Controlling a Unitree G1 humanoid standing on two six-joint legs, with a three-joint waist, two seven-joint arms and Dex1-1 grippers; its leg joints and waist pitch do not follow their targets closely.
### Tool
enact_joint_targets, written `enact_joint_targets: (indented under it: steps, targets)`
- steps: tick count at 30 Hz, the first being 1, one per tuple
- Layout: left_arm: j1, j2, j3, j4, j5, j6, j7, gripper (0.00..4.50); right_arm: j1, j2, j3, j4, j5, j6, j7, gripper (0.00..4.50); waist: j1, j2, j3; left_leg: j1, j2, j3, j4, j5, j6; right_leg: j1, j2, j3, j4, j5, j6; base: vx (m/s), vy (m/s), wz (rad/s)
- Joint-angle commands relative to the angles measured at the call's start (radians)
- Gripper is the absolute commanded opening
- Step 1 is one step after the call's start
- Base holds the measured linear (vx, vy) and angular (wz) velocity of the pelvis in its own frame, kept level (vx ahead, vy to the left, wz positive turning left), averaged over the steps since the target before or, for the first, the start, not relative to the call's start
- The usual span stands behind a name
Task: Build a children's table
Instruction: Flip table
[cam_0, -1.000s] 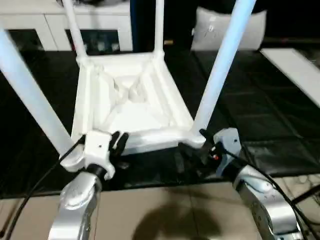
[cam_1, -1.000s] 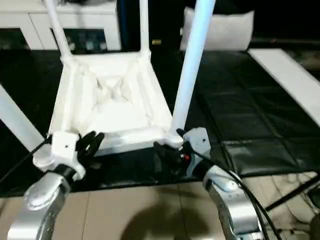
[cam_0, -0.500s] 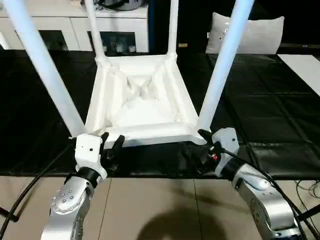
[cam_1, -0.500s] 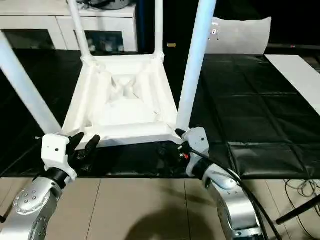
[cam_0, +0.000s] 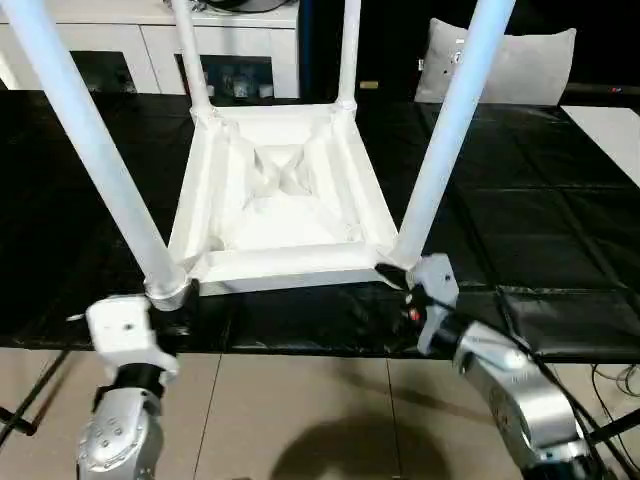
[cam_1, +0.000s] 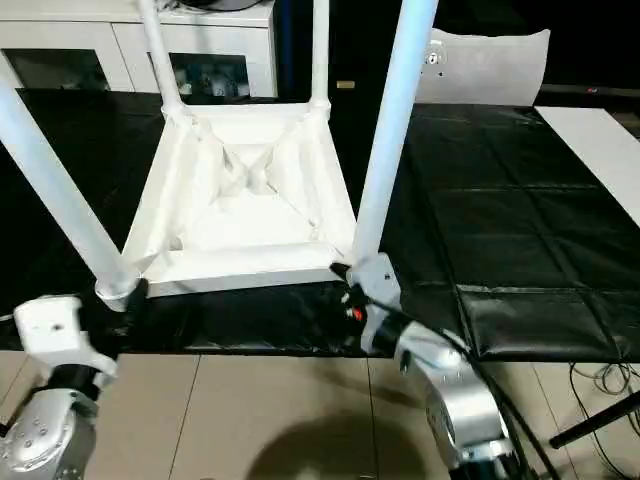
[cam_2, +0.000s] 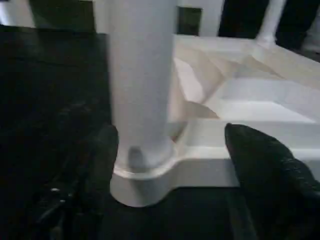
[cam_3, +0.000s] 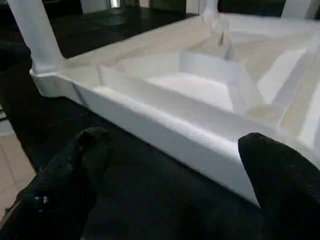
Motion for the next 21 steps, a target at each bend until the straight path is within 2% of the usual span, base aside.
enact_joint_targets:
  steps: [1, 5, 6, 7, 8, 9, 10, 11, 12, 13, 14, 15, 17, 18, 21]
  targets:
    - [-0.009, -0.001, 0.023, -0.002, 0.003, -0.018, 0.038, 4.04, -0.010, -0.010, -0.008, 0.008, 0.001, 0.004, 0.011, 4.50, 0.001, 0.003, -0.036, -0.023, 0.020, 0.014, -0.096, -0.092, 0.053, 0.047, -0.030, 0.039, -0.075, -0.080, -0.202, 0.000, 0.000, 0.00]
    - [-0.058, 0.024, 0.041, 0.041, -0.001, -0.033, 0.032, 4.33, -0.022, -0.011, -0.008, 0.011, 0.006, 0.007, 0.011, 4.50, 0.002, -0.006, -0.037, -0.022, 0.016, 0.015, -0.095, -0.076, 0.051, 0.046, -0.028, 0.039, -0.073, -0.068, -0.193, 0.000, 0.000, 0.00]
    - [-0.058, 0.024, 0.041, 0.041, -0.001, -0.033, 0.032, 4.33, -0.022, -0.011, -0.008, 0.011, 0.006, 0.007, 0.011, 4.50, 0.002, -0.004, -0.037, -0.021, 0.016, 0.014, -0.095, -0.078, 0.051, 0.045, -0.028, 0.039, -0.073, -0.073, -0.193, 0.000, 0.000, 0.00]
    - [-0.102, 0.043, 0.050, 0.086, -0.009, -0.030, 0.027, 4.43, -0.027, -0.009, -0.008, 0.017, 0.008, 0.004, 0.013, 4.50, 0.002, -0.006, -0.036, -0.023, 0.016, 0.014, -0.096, -0.075, 0.050, 0.046, -0.029, 0.039, -0.074, -0.078, -0.192, 0.000, 0.000, 0.00]
    - [-0.165, 0.071, 0.060, 0.155, -0.013, -0.032, 0.016, 4.43, -0.033, -0.007, -0.001, 0.029, 0.005, -0.002, 0.018, 4.50, 0.003, 0.000, -0.037, -0.016, 0.011, 0.015, -0.095, -0.079, 0.046, 0.040, -0.025, 0.038, -0.075, -0.085, -0.188, 0.000, 0.000, 0.00]
    - [-0.183, 0.080, 0.060, 0.173, -0.015, -0.030, 0.009, 4.43, -0.035, -0.007, 0.002, 0.030, 0.005, -0.003, 0.022, 4.50, 0.004, -0.001, -0.040, -0.015, 0.010, 0.014, -0.094, -0.073, 0.044, 0.042, -0.025, 0.038, -0.072, -0.074, -0.189, 0.000, 0.000, 0.00]
    - [-0.195, 0.086, 0.060, 0.185, -0.016, -0.029, 0.005, 4.43, -0.037, -0.008, 0.004, 0.031, 0.004, -0.003, 0.025, 4.50, 0.003, -0.002, -0.040, -0.019, 0.012, 0.012, -0.095, -0.062, 0.042, 0.045, -0.027, 0.038, -0.069, -0.060, -0.192, 0.000, 0.000, 0.00]
    - [-0.283, 0.122, 0.055, 0.264, -0.025, -0.009, -0.018, 4.30, -0.048, -0.008, 0.007, 0.013, 0.018, 0.005, 0.042, 4.50, 0.003, 0.014, -0.042, -0.013, 0.009, 0.013, -0.091, -0.052, 0.032, 0.041, -0.025, 0.036, -0.072, -0.028, -0.193, 0.000, 0.000, 0.00]
    - [-0.283, 0.122, 0.055, 0.264, -0.025, -0.009, -0.018, 4.30, -0.048, -0.008, 0.007, 0.013, 0.018, 0.005, 0.042, 4.50, 0.003, 0.014, -0.042, -0.013, 0.009, 0.013, -0.091, -0.052, 0.032, 0.041, -0.025, 0.036, -0.072, -0.028, -0.193, 0.000, 0.000, 0.00]
    - [-0.322, 0.136, 0.052, 0.306, -0.017, -0.010, -0.018, 4.19, -0.052, -0.008, 0.009, 0.010, 0.021, 0.004, 0.049, 4.50, 0.006, 0.007, -0.045, -0.019, 0.010, 0.010, -0.090, -0.015, 0.033, 0.050, -0.029, 0.037, -0.061, 0.031, -0.207, 0.000, 0.000, 0.00]
    - [-0.340, 0.144, 0.051, 0.328, -0.010, -0.019, -0.018, 4.10, -0.053, -0.008, 0.012, 0.009, 0.021, 0.002, 0.051, 4.50, 0.006, 0.015, -0.047, -0.017, 0.011, 0.010, -0.088, 0.001, 0.032, 0.050, -0.029, 0.036, -0.058, 0.053, -0.218, 0.000, 0.000, 0.00]
    - [-0.350, 0.146, 0.050, 0.339, -0.008, -0.021, -0.017, 4.06, -0.053, -0.007, 0.015, 0.010, 0.018, 0.000, 0.051, 4.50, 0.004, 0.011, -0.047, -0.018, 0.010, 0.012, -0.086, 0.013, 0.035, 0.052, -0.029, 0.036, -0.058, 0.074, -0.225, 0.000, 0.000, 0.00]
    - [-0.357, 0.146, 0.051, 0.347, -0.009, -0.022, -0.015, 3.85, -0.052, -0.006, 0.018, 0.013, 0.015, -0.004, 0.050, 4.50, 0.001, 0.012, -0.049, -0.022, 0.010, 0.011, -0.085, 0.026, 0.035, 0.057, -0.030, 0.035, -0.056, 0.103, -0.235, 0.000, 0.000, 0.00]
    - [-0.364, 0.143, 0.053, 0.354, -0.010, -0.022, -0.007, 3.69, -0.051, -0.004, 0.020, 0.015, 0.012, -0.007, 0.047, 4.50, 0.003, 0.022, -0.050, -0.020, 0.010, 0.009, -0.085, 0.026, 0.034, 0.056, -0.031, 0.034, -0.054, 0.108, -0.240, 0.000, 0.000, 0.00]
    - [-0.380, 0.134, 0.040, 0.376, -0.020, -0.037, -0.008, 3.63, -0.052, 0.003, 0.021, 0.007, 0.016, -0.006, 0.045, 4.50, 0.002, 0.019, -0.048, -0.017, 0.013, 0.013, -0.087, -0.008, 0.042, 0.054, -0.032, 0.034, -0.060, 0.079, -0.252, 0.000, 0.000, 0.00]
